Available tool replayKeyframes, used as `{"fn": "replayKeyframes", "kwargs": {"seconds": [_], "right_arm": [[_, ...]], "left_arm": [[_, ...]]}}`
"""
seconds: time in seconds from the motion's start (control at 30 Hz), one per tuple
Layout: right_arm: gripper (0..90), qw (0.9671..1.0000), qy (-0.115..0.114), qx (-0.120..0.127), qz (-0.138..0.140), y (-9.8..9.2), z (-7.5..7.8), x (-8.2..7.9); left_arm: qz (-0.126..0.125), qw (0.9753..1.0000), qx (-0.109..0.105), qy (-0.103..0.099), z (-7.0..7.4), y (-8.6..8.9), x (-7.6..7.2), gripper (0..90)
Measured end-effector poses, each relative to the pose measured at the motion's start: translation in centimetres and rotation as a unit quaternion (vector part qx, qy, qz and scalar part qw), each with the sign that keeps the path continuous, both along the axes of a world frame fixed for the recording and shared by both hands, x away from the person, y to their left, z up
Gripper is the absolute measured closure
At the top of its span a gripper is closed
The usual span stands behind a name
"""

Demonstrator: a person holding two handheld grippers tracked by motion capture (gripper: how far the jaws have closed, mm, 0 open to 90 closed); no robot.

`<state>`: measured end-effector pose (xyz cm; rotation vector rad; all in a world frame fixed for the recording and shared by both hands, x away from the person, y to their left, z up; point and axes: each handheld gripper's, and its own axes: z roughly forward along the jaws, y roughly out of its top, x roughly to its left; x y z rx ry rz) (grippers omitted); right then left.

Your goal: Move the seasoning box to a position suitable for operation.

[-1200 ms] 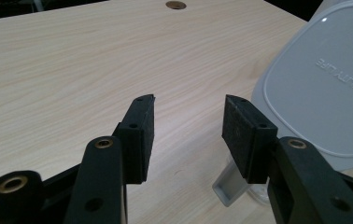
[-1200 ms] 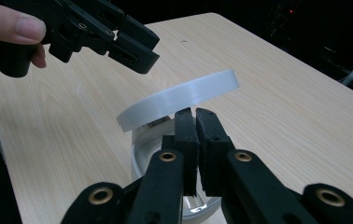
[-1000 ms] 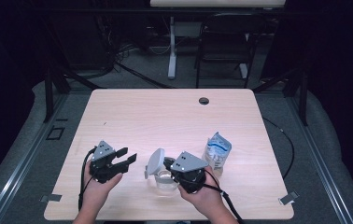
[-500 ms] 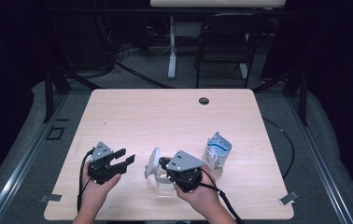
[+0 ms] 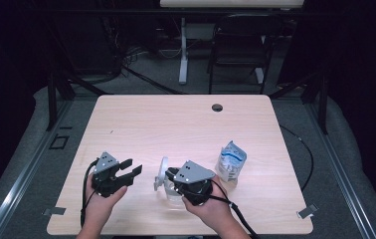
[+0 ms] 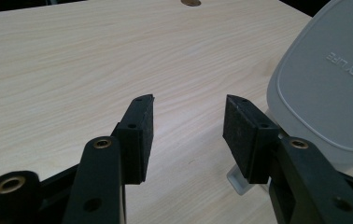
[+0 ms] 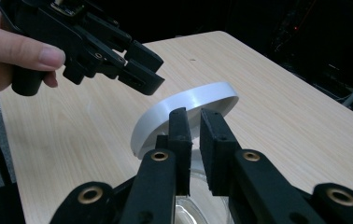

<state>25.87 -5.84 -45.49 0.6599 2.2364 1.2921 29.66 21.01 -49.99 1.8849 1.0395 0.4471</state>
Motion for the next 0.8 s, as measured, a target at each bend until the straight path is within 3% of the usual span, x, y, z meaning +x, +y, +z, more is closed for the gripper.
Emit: {"fn": "replayKeyframes", "kwargs": {"seconds": [0.53, 0.8], "right_arm": [[80.5, 1.0, -0.005, -0.002, 0.004, 0.6, 0.1, 0.0], [70.3, 1.0, -0.002, 0.007, -0.002, -0.7, 0.2, 0.0]], "left_arm": [[0.005, 1.0, -0.008, 0.0, -0.1, 0.4, 0.0, 53.5], [0.004, 1.0, -0.007, 0.0, -0.1, 0.4, 0.0, 53.3]]}}
